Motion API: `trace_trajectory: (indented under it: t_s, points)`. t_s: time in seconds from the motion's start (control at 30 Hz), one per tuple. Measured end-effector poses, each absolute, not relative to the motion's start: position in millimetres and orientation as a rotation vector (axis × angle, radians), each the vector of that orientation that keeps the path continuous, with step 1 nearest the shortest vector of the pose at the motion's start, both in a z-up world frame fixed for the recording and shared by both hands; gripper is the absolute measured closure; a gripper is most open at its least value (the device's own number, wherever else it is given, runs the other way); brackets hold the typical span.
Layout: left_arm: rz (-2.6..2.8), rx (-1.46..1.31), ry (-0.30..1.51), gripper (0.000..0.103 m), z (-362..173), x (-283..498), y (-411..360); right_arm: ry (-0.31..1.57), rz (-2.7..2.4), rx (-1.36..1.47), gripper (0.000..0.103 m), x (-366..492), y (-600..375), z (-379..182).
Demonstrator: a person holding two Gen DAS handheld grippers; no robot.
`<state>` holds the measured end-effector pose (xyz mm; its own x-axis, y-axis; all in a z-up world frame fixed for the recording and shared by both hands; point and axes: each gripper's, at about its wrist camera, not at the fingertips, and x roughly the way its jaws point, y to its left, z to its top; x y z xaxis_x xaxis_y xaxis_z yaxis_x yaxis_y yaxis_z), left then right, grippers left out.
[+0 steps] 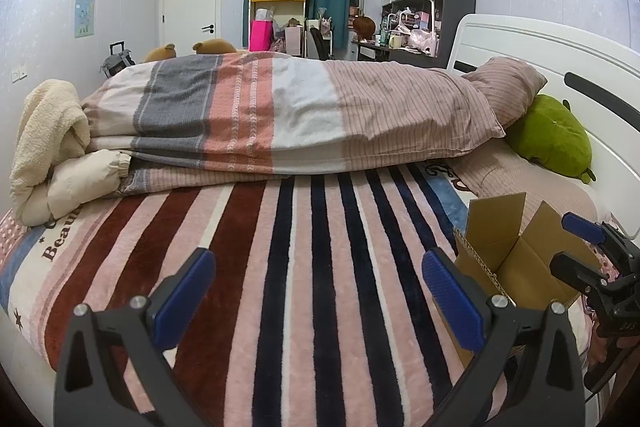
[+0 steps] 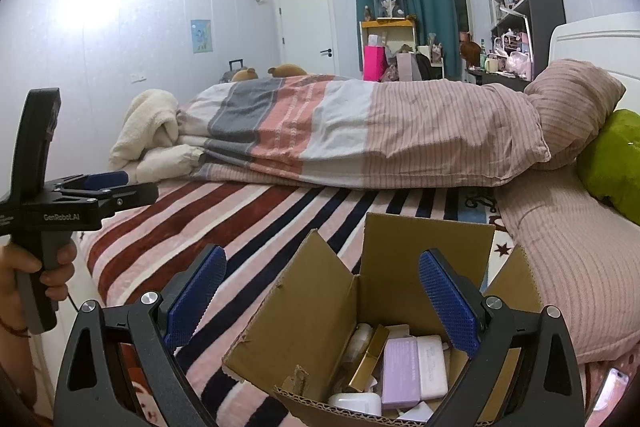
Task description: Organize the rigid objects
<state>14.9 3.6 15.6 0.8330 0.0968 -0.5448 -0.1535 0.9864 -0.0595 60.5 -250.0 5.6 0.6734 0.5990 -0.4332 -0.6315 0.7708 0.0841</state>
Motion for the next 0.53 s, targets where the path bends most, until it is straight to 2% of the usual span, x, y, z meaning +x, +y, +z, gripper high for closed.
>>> trace_trajectory:
  t_s: [0.53]
  points:
    - [0.12,-0.095,0.579,0.0,10.6,16.9,1.3,0.462,0.692,-0.075,0.006,58.2,-251.1,3.7]
